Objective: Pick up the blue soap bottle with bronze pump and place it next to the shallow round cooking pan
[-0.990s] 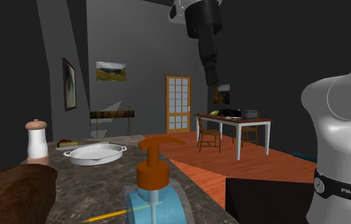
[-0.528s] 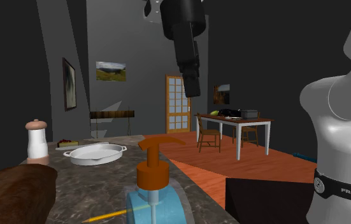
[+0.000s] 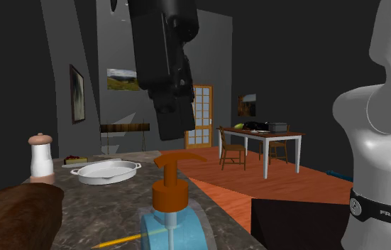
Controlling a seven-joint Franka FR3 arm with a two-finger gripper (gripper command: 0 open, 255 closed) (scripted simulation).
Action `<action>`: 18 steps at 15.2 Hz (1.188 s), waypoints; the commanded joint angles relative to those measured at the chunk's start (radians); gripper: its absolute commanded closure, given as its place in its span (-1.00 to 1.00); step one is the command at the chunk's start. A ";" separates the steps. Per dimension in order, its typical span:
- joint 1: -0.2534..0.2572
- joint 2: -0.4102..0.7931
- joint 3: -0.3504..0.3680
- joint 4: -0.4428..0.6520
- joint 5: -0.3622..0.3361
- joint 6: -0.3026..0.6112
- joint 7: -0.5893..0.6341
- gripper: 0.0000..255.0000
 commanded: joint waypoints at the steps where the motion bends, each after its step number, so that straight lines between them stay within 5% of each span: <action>1: 0.014 0.058 0.021 0.046 -0.004 0.018 0.024 -1.00; 10: 0.028 0.114 0.038 -0.007 -0.010 0.129 0.041 -1.00; 18: 0.028 0.114 0.038 -0.007 -0.010 0.129 0.041 -1.00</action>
